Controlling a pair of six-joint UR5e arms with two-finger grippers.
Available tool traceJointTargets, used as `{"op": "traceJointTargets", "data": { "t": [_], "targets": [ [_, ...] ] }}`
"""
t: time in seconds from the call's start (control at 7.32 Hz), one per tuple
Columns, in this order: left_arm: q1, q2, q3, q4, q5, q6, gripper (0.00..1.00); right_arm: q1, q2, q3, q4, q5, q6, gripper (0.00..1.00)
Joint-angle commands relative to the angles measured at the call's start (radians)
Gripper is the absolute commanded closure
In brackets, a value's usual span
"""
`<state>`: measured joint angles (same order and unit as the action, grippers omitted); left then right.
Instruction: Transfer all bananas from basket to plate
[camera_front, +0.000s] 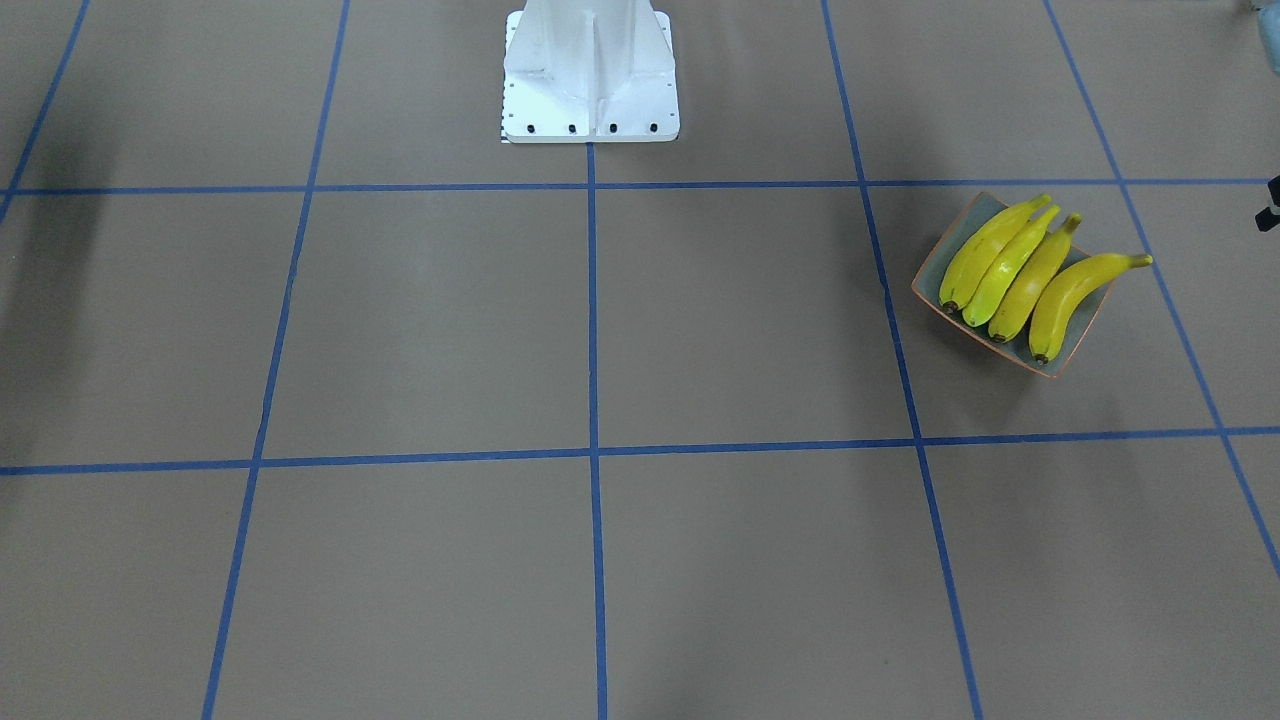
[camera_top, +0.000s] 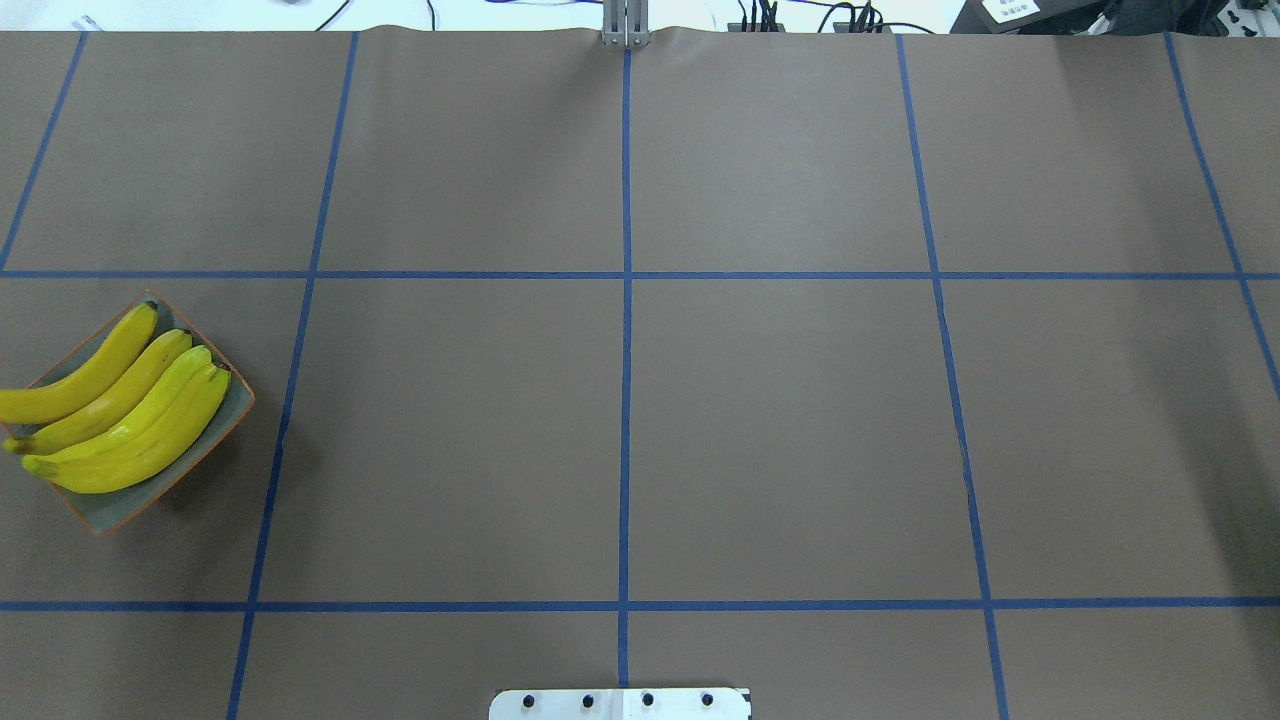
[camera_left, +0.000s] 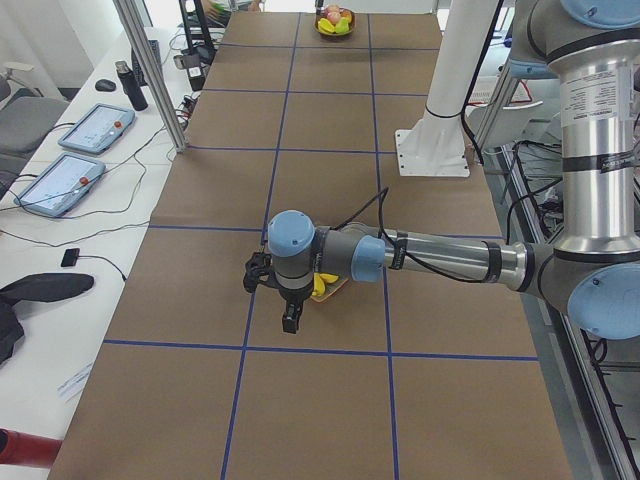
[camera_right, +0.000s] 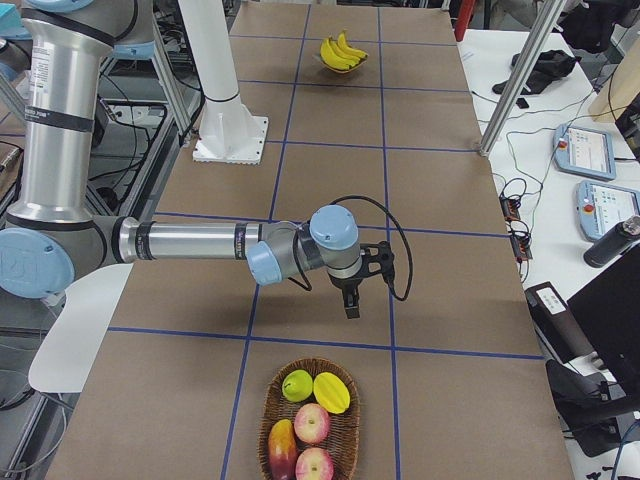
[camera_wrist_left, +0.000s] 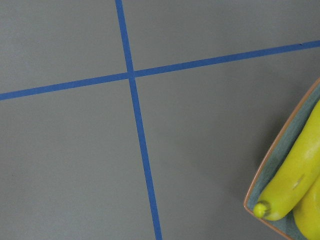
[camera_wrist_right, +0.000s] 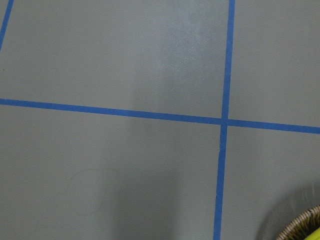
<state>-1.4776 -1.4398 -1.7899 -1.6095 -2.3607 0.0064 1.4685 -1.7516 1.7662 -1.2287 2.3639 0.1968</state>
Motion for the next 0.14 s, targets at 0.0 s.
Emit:
{"op": "traceJointTargets", "data": {
  "t": [0.0],
  "targets": [
    [0.000, -0.005, 0.006, -0.001, 0.000, -0.002, 0.01, 0.024, 0.009, 0.006, -0.195, 0.000, -0.211, 0.00]
  ]
}}
